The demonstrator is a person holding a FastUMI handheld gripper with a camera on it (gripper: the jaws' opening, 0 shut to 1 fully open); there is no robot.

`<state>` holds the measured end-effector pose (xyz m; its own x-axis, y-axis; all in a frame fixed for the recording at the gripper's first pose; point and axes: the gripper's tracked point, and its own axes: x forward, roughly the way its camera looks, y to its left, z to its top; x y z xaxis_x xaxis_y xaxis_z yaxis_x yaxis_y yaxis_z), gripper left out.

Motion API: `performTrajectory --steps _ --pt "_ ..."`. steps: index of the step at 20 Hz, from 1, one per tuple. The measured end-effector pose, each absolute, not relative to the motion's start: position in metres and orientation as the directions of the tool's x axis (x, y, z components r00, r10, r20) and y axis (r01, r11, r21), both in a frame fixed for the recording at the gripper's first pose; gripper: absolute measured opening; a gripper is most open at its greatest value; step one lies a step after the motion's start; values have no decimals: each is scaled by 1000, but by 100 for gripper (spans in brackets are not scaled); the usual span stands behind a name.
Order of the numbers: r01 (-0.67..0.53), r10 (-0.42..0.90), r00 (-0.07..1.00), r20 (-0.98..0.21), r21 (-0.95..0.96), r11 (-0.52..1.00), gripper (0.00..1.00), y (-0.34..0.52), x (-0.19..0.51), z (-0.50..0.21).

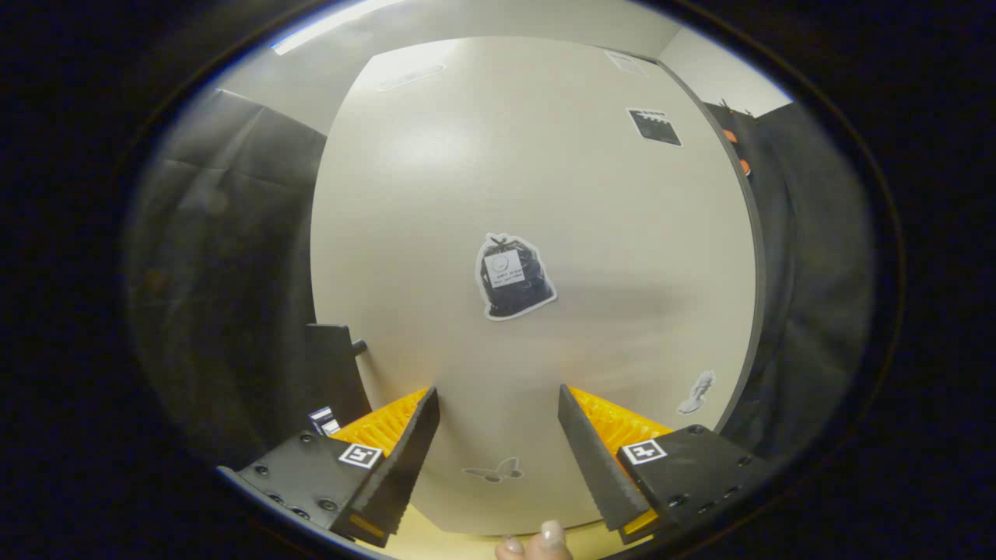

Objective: Open the shoe cabinet door, grab the shoes and put them into the shoe cabinet, then close the shoe cabinet door.

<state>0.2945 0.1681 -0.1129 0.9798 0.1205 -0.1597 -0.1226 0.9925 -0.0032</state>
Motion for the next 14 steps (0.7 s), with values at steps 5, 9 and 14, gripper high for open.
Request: performTrajectory --steps 5,9,14 --pt "-69 65 987 -146 -20 997 96 172 299 -116" --pt "-36 31 991 -130 -37 999 96 172 302 -118" --pt "-14 9 994 -111 -49 999 97 173 304 -119"
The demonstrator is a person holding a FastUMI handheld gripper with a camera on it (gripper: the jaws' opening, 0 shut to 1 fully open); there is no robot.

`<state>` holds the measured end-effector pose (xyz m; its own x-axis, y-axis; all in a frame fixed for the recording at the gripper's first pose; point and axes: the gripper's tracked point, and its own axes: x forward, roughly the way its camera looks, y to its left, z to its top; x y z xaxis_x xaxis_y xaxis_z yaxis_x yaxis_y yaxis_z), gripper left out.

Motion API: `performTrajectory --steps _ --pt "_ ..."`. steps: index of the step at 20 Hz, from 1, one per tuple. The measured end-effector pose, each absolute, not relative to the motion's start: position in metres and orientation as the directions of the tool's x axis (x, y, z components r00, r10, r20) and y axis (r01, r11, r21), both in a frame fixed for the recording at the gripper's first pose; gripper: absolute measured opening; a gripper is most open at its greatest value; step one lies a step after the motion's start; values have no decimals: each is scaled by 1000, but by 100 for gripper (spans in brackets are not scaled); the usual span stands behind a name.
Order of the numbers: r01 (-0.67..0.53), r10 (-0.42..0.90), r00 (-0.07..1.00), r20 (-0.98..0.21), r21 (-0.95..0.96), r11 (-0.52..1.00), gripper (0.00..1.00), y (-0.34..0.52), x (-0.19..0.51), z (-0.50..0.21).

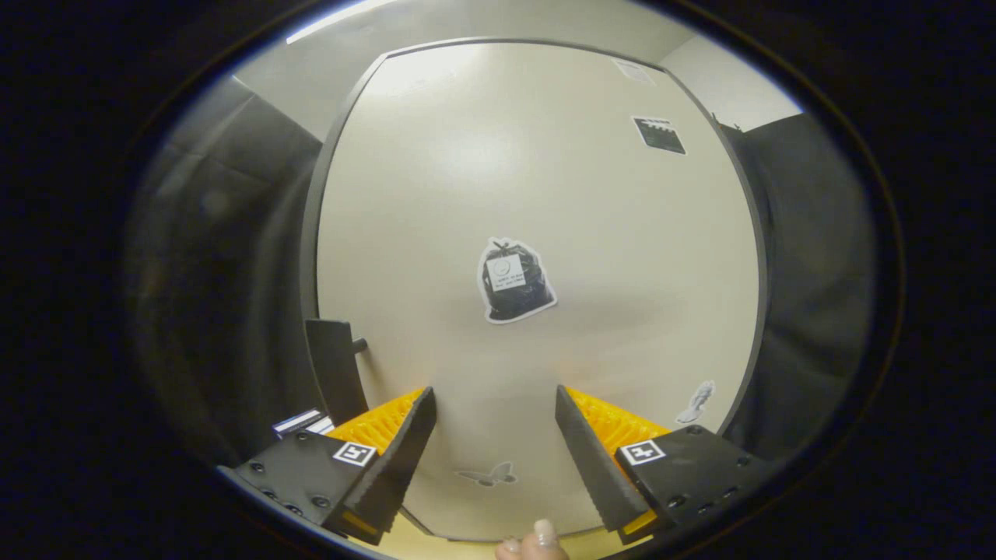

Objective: Open the shoe cabinet door, grab the shoes and put them into the shoe cabinet, then close the shoe cabinet door.

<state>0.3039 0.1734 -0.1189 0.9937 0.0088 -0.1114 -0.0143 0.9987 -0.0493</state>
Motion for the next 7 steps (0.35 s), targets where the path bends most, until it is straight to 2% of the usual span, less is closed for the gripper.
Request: performTrajectory --steps 7 --pt "-12 8 993 -114 -35 999 97 172 306 -121"
